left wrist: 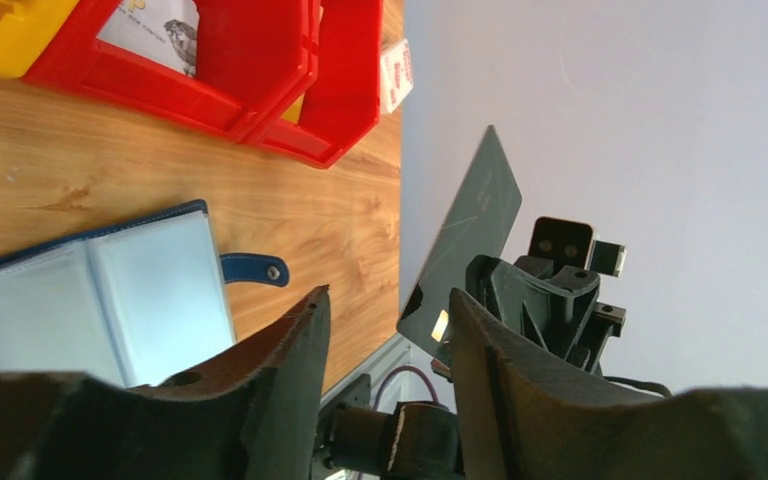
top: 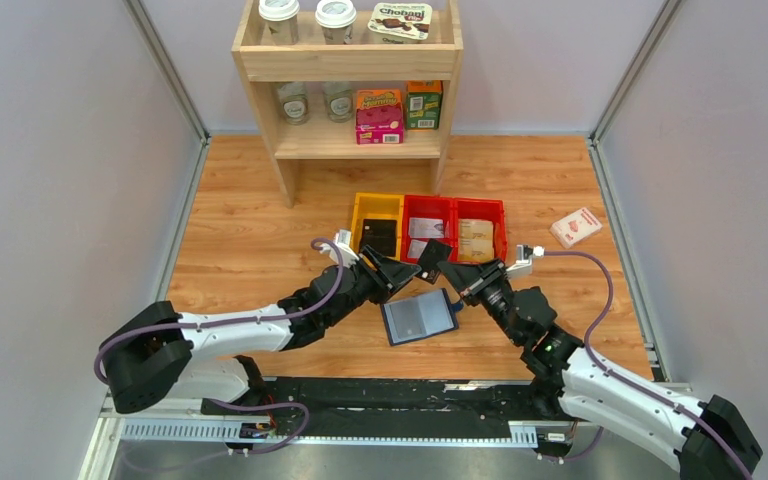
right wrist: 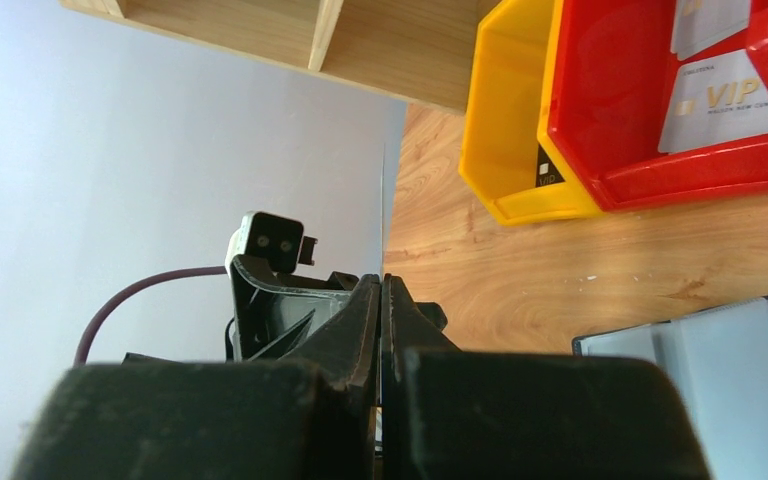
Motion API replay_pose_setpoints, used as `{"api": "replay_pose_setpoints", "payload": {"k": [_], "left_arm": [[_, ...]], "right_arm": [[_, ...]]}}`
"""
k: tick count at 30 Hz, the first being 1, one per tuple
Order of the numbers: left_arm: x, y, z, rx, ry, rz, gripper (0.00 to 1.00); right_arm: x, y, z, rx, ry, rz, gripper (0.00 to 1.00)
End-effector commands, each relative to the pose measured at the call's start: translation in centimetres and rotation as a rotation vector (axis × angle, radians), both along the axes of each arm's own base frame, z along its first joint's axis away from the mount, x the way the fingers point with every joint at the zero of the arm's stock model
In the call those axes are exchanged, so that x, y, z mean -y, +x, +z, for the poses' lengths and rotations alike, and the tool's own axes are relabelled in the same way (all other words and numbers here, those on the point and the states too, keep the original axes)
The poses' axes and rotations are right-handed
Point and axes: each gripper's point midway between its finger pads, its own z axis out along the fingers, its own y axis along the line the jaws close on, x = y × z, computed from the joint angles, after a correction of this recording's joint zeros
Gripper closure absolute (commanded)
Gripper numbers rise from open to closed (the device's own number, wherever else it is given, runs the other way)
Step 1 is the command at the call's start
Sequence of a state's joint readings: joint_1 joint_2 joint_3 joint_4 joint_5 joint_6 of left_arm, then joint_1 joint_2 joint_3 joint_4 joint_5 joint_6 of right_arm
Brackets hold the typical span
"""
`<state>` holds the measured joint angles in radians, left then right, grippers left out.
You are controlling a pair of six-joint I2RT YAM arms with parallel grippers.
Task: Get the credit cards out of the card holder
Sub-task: Place the credit card in the storage box.
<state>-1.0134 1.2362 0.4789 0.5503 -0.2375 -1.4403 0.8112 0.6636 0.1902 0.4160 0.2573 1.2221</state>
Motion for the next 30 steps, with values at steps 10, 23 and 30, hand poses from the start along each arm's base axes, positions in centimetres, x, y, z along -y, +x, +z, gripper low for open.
{"api": "replay_pose_setpoints", "payload": {"k": [10, 23, 30], "left_arm": [[1.2, 0.1, 5.0, 0.09, -0.197, -0.021, 0.73], [-2.1, 0.3, 1.5, 0.109, 0.082, -0.122, 1.0], [-5.2, 1.1, 1.0, 0.227, 0.531, -0.315, 1.0]], "right_arm": [[-2.5, -0.5, 4.0, 0.108, 0.087, 0.108, 1.0], [-1.1, -0.7, 1.4, 0.077, -0.108, 0.076, 0.57], [1.1, -0.9, 0.5, 0.117, -0.348, 0.042, 0.41]]}}
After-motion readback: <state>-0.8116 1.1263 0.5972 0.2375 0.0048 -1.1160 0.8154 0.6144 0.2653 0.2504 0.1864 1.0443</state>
